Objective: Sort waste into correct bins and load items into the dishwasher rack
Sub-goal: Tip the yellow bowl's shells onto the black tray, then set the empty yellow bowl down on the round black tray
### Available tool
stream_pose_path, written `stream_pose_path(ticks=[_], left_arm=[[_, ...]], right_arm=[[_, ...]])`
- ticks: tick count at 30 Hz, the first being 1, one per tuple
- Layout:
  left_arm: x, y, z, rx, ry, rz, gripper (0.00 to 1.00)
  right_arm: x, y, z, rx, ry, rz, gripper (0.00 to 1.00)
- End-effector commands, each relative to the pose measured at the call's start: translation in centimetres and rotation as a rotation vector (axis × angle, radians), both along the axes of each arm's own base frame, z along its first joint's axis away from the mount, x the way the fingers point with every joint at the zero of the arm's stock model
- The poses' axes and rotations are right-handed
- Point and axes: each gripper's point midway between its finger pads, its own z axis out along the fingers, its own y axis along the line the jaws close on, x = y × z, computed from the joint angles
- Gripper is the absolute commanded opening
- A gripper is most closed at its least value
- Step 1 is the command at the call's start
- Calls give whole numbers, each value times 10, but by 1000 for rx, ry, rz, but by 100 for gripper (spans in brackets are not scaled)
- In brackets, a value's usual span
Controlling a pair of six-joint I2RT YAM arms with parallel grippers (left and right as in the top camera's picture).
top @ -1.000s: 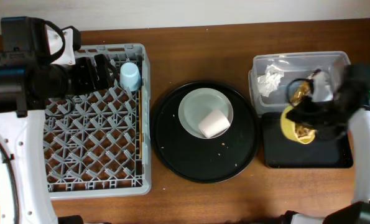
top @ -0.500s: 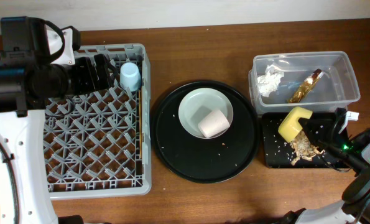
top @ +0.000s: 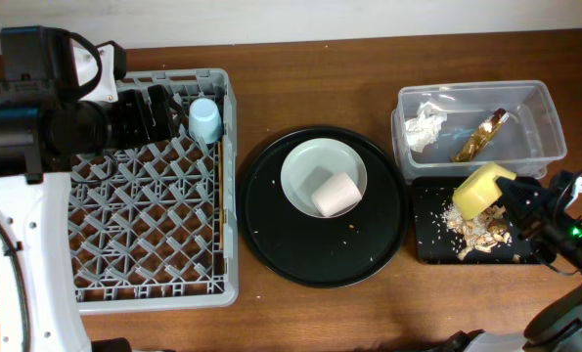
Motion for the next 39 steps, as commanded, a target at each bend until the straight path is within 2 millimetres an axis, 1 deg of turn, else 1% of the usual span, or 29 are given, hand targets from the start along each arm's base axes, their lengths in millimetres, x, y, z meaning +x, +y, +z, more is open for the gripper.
stream_pose_path(ticks=[1, 2, 3, 4, 5, 6, 7, 8, 9, 10, 14, 15, 16, 18, 19, 21, 23, 24, 25, 26, 27, 28, 29, 30, 33, 34, 35, 37, 39], left_arm=[[-2, -1, 5, -4, -14, -4, 99], [-2, -1, 5, -4, -14, -4, 99], [-2, -1, 5, -4, -14, -4, 99], [-2, -1, 5, -4, -14, -4, 99], [-2, -1, 5, -4, -14, -4, 99], [-2, -1, 5, -4, -14, -4, 99], [-2, -1, 5, -4, -14, -4, 99], [-2, -1, 5, -4, -14, -4, 99], [-2, -1, 5, -4, -14, -4, 99], [-2, -1, 5, -4, -14, -4, 99], [-2, -1, 5, -4, -14, -4, 99], [-2, -1, 5, -4, -14, -4, 99], [-2, -1, 5, -4, -14, -4, 99], [-2, -1, 5, -4, -14, -4, 99], [-2, -1, 5, -4, -14, -4, 99], [-2, -1, 5, -4, -14, -4, 99], [-2, -1, 5, -4, -14, -4, 99], [-2, -1, 5, -4, -13, -4, 99], [-2, -1, 5, -4, -14, -4, 99], [-2, -1, 5, -4, -14, -4, 99], [-2, -1, 5, -4, -14, -4, 99], [-2, -1, 5, -4, -14, -4, 99], [-2, -1, 5, -4, -13, -4, 99], [-2, -1, 5, -4, -14, -4, 99], [-2, -1, 5, -4, -14, -4, 99], [-2, -1, 5, -4, -14, -4, 100], [-2, -1, 5, -4, -14, -4, 99], [-2, -1, 5, -4, -14, -4, 99], [-2, -1, 5, -4, -14, -4, 99]], right_arm=[[2, -7, 15, -287, 223, 43, 4], [-1, -5, 27, -443, 323, 84, 4], [-1, 9, 52, -609, 369, 150, 4], [-2, 26, 68, -727, 388, 209, 4], [-5, 39, 75, -802, 407, 250, 4], [-13, 79, 81, -945, 416, 375, 4], [-20, 117, 78, -1016, 376, 514, 4], [-30, 162, 74, -1035, 330, 664, 4], [-38, 204, 65, -1049, 302, 758, 4], [-44, 230, 49, -1101, 326, 784, 4], [-59, 306, -3, -1168, 288, 800, 4], [-60, 324, -20, -1180, 275, 785, 4], [-64, 347, -50, -1253, 218, 795, 5], [-61, 354, -74, -1379, 204, 781, 5], [-62, 361, -87, -1400, 205, 797, 5], [-64, 372, -99, -1399, 202, 827, 5], [-67, 375, -101, -1382, 204, 848, 30], [-69, 378, -98, -1371, 186, 875, 37], [-61, 386, -70, -1351, 69, 929, 44], [-49, 383, -44, -1349, 19, 913, 50], [-29, 365, -10, -1369, -26, 885, 70], [-19, 349, 0, -1390, -30, 874, 75], [-13, 338, 5, -1395, -48, 899, 77], [-3, 322, 6, -1342, -118, 986, 77], [45, 245, -4, -1162, -77, 923, 77], [53, 228, -14, -1125, -61, 909, 75], [58, 220, -28, -1066, -69, 932, 71], [62, 225, -47, -913, -132, 1001, 67], [60, 237, -73, -834, -92, 1058, 63]])
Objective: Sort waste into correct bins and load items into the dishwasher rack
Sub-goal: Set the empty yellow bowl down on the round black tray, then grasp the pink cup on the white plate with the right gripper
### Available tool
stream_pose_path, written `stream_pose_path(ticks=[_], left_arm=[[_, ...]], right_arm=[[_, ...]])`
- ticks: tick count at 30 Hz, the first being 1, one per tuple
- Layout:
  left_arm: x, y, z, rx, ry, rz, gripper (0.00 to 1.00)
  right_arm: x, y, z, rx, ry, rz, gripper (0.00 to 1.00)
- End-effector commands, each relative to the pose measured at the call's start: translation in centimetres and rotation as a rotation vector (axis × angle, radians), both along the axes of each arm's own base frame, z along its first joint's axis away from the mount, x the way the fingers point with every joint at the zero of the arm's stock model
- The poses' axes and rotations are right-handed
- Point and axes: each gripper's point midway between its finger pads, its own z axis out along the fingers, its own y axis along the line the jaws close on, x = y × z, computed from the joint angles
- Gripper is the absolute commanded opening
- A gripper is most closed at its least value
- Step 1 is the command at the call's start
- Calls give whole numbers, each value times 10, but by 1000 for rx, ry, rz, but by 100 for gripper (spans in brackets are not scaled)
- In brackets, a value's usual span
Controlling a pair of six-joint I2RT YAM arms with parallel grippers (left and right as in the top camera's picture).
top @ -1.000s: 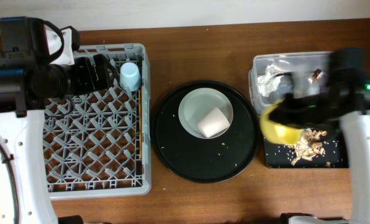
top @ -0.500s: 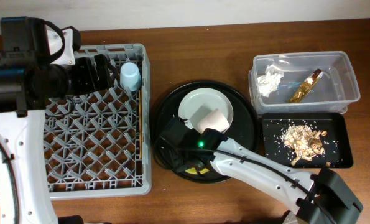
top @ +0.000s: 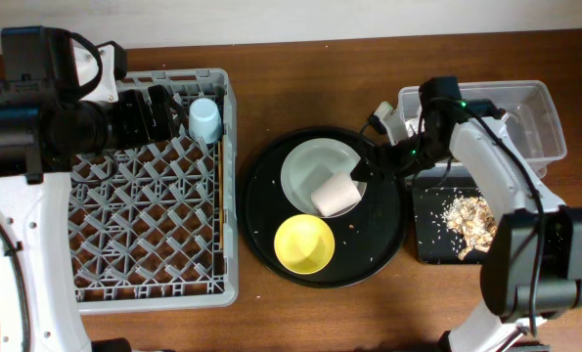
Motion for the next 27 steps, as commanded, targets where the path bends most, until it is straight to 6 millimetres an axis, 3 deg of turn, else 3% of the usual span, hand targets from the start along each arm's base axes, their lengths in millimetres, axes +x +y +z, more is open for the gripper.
stream_pose_path(ticks=[1, 7, 12, 13, 19, 27], left_arm=[[-2, -1, 5, -4, -15, -4, 99], [-2, -1, 5, -4, -15, -4, 99], [-2, -1, 5, -4, -15, -4, 99], [-2, -1, 5, -4, -15, -4, 99], [-2, -1, 5, -4, -15, -4, 99], [-2, -1, 5, -4, -15, -4, 99]], right_arm=[[-7, 21, -14, 78, 47, 65, 61], [-37, 66, -31, -56, 50, 239, 56], [-38, 68, -31, -58, 64, 228, 29], [-38, 68, -31, -58, 64, 228, 29], [-20, 73, -58, -39, 122, -11, 35], [28, 71, -57, -59, -16, -155, 50]])
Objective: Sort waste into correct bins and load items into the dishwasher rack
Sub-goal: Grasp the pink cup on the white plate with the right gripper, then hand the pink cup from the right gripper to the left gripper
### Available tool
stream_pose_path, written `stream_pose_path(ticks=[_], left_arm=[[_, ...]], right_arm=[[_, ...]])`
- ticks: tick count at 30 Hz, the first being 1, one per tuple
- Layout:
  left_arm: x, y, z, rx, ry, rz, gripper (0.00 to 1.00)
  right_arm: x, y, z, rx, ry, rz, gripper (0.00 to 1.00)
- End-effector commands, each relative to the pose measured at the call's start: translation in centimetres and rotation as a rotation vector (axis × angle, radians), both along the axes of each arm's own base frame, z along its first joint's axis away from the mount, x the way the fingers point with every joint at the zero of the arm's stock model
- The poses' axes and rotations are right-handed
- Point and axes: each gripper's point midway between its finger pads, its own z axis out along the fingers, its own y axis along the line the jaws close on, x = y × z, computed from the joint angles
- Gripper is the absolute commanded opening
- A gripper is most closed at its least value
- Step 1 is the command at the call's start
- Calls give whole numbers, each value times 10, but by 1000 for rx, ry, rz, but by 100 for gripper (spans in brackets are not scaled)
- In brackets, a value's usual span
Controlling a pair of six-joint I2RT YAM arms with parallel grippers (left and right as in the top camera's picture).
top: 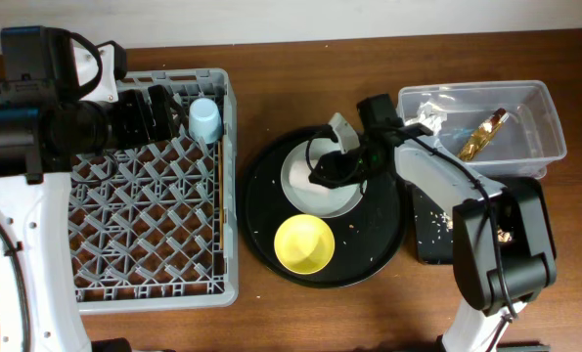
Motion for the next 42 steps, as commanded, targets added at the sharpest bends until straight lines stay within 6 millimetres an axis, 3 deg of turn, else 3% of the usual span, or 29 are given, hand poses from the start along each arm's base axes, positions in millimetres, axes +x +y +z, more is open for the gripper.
stream_pose_path(ticks=[1, 2, 6, 8, 10, 14, 16, 17, 19, 20, 22, 24, 26, 28, 32, 36, 42], left_arm=[[-2, -1, 5, -4, -15, -4, 99], [-2, -1, 5, -4, -15, -4, 99], [-2, -1, 5, -4, -15, -4, 99], [-2, -1, 5, -4, -14, -4, 99], [-2, -1, 5, -4, -15, -4, 99], [-2, -1, 5, -4, -14, -4, 100], [-2, -1, 5, -4, -15, -4, 99], [-2, -1, 5, -4, -15, -4, 99], [-2, -1, 5, -4, -15, -4, 99], [-2, -1, 5, -4, -15, -4, 99], [-2, -1, 5, -4, -15, -4, 99], [-2, -1, 5, -4, -15, -4, 100], [-2, -1, 5, -4, -15, -4, 99], [-2, -1, 5, -4, -15, -4, 99], [-2, -1, 5, -4, -15, -4, 99], [-2, -1, 5, -4, -15, -4, 99], [5, -6, 12, -31, -57, -24, 100]], right_arm=[[13, -12, -9, -85, -28, -71, 52], [14, -12, -9, -83, -30, -72, 52], [15, -7, -5, -48, -4, -107, 38], [18, 10, 11, 72, -29, -62, 37], [21, 11, 13, 78, -36, -71, 36], [22, 11, 13, 79, -40, -71, 17], [23, 11, 14, 81, -47, -70, 12], [23, 11, 14, 81, -47, -70, 4], [23, 12, 16, 87, -48, -68, 4], [22, 15, 27, 116, -63, -55, 4], [17, 21, 80, 190, -153, -25, 4], [-3, 16, 140, 222, -237, -19, 4], [-48, 5, 204, 253, -299, -31, 4], [-85, 3, 239, 321, -307, -4, 4], [-135, 14, 259, 474, -187, 135, 4], [-175, 37, 278, 605, -216, 373, 4], [-181, 36, 282, 636, -216, 408, 4]])
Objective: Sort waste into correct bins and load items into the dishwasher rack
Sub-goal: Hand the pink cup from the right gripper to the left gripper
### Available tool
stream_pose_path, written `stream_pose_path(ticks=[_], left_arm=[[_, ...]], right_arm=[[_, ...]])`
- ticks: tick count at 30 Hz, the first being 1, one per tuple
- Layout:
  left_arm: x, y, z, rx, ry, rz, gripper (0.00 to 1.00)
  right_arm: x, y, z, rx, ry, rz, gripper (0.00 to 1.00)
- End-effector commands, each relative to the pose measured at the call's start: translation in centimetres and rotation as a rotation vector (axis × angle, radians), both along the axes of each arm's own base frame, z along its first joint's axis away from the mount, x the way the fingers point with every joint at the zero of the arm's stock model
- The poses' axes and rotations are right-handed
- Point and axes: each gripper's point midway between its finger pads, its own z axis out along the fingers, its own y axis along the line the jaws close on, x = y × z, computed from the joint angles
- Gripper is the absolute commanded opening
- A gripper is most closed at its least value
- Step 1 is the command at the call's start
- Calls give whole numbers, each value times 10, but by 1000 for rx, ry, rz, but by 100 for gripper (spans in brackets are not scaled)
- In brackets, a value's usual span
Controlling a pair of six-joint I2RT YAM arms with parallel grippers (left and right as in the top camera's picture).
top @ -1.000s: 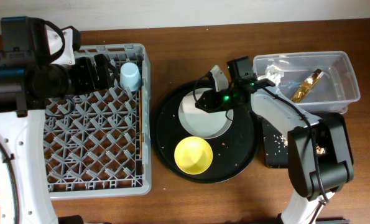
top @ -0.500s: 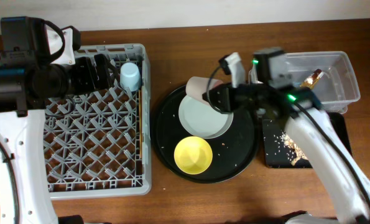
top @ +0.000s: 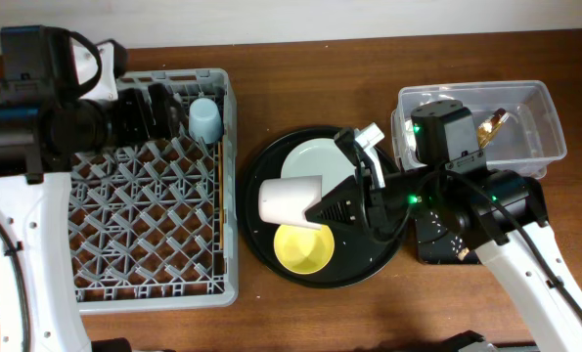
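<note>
My right gripper (top: 322, 207) is shut on a white cup (top: 286, 199), holding it on its side above the left half of the round black tray (top: 259, 256). On the tray lie a yellow bowl (top: 303, 245) and a pale green bowl (top: 315, 163), partly under the cup. The grey dishwasher rack (top: 154, 225) stands at the left with a light blue cup (top: 204, 121) in its far right corner. My left gripper (top: 166, 110) hovers over the rack's far edge, just left of the blue cup. How its jaws stand does not show.
A clear bin (top: 525, 127) at the far right holds crumpled paper and a gold wrapper (top: 492, 125). In front of it, a black bin with food scraps (top: 429, 244) is mostly covered by my right arm. Bare wooden table lies along the front edge.
The right gripper was down at the white cup inside the pale green bowl. Now it holds the cup lifted out and further left, over the tray. The left arm has not moved.
My right gripper first held the yellow bowl tilted over the black scrap bin. Then the yellow bowl lay on the round tray and the gripper was beside the white cup. Then it was on the cup in the green bowl, and now the cup is lifted.
</note>
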Motion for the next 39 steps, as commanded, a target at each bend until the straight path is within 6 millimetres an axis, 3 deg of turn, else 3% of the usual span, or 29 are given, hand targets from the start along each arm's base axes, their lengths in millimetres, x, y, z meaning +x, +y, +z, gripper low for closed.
stream_pose_path(ticks=[1, 2, 3, 4, 5, 10, 16, 19, 24, 25, 29, 30, 31, 34, 36, 37, 39], left_arm=[[-9, -13, 6, -66, 4, -50, 99], [-28, -53, 18, -171, -47, -337, 99], [-61, -94, 45, -365, -144, -645, 99], [-87, -111, 66, -502, -215, -800, 99], [-96, -118, 74, -562, -239, -841, 99], [-132, -167, 76, -584, -208, -1045, 99], [-134, -170, 64, -514, -175, -1057, 99], [-136, -172, 66, -525, -177, -1062, 99], [-158, -200, 77, -577, -217, -1203, 93], [-158, -201, 77, -577, -218, -1206, 91], [-156, -203, 82, -590, -257, -1222, 59], [-156, -203, 82, -590, -257, -1222, 58], [-156, -203, 83, -589, -260, -1223, 58], [-143, -197, 69, -486, -252, -1180, 55], [-103, -162, 35, -267, -142, -945, 54], [-81, -131, 16, -143, -72, -770, 55], [-50, -62, -11, 94, 49, -405, 55]], right_arm=[[-9, 0, 6, 30, 0, 38, 4], [-9, 0, 7, 34, -3, 39, 4], [-7, -2, 13, 66, -19, 46, 4], [-8, -7, 28, 142, -46, 84, 4], [-12, -16, 47, 240, -85, 143, 4], [-1, -26, 52, 245, -75, 99, 4], [2, -25, 91, 254, -104, 102, 4], [-2, -25, 95, 257, -127, 105, 4], [-1, -25, 96, 259, -146, 105, 4], [-1, -25, 96, 259, -146, 105, 4], [-7, -20, 96, 262, -150, 132, 5], [-8, -19, 96, 263, -150, 139, 6], [-8, -19, 96, 263, -150, 139, 14], [-6, -20, 96, 262, -151, 132, 75], [3, -28, 96, 259, -156, 90, 89], [7, -32, 96, 257, -158, 70, 97], [13, -33, 93, 247, -159, 43, 99]])
